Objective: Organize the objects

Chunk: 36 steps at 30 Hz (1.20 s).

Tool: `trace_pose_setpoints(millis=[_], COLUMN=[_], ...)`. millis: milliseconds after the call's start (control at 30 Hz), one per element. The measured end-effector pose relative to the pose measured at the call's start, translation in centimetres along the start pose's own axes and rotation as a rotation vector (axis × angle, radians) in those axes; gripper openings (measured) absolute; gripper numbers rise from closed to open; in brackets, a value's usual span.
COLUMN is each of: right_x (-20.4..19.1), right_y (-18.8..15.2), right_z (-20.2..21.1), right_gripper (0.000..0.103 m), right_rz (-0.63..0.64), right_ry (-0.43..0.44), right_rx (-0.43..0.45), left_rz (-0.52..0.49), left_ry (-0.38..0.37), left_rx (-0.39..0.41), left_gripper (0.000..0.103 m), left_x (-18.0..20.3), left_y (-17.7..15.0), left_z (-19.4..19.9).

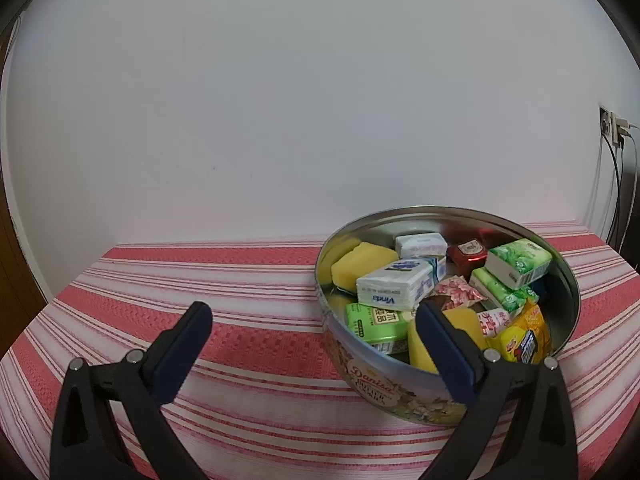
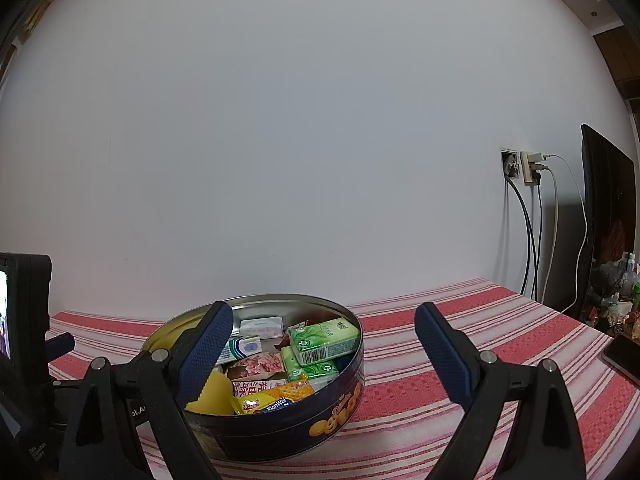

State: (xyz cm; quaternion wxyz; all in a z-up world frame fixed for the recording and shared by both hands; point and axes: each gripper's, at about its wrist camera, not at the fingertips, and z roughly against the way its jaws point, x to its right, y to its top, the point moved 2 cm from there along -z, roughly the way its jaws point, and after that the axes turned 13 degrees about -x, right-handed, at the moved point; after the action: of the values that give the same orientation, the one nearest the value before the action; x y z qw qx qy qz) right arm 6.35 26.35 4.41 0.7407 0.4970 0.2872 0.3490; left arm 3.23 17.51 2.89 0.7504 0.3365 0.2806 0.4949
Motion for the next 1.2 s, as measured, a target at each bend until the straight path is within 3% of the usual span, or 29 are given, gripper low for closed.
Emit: trace_pose_setpoints(millis=[1200], right_x=[-0.08], right_y=[-0.07], right_z=[0.76], right_gripper=[0.094], right_rz=[0.010], right_ry=[-0.005], right_rx=[0.017], left_rz=[-0.011], left_ry=[0.029], left_rx=[0.022], left_gripper=[0.103], left_x=[-0.58], left_y=[-0.04], left_z=[0.35])
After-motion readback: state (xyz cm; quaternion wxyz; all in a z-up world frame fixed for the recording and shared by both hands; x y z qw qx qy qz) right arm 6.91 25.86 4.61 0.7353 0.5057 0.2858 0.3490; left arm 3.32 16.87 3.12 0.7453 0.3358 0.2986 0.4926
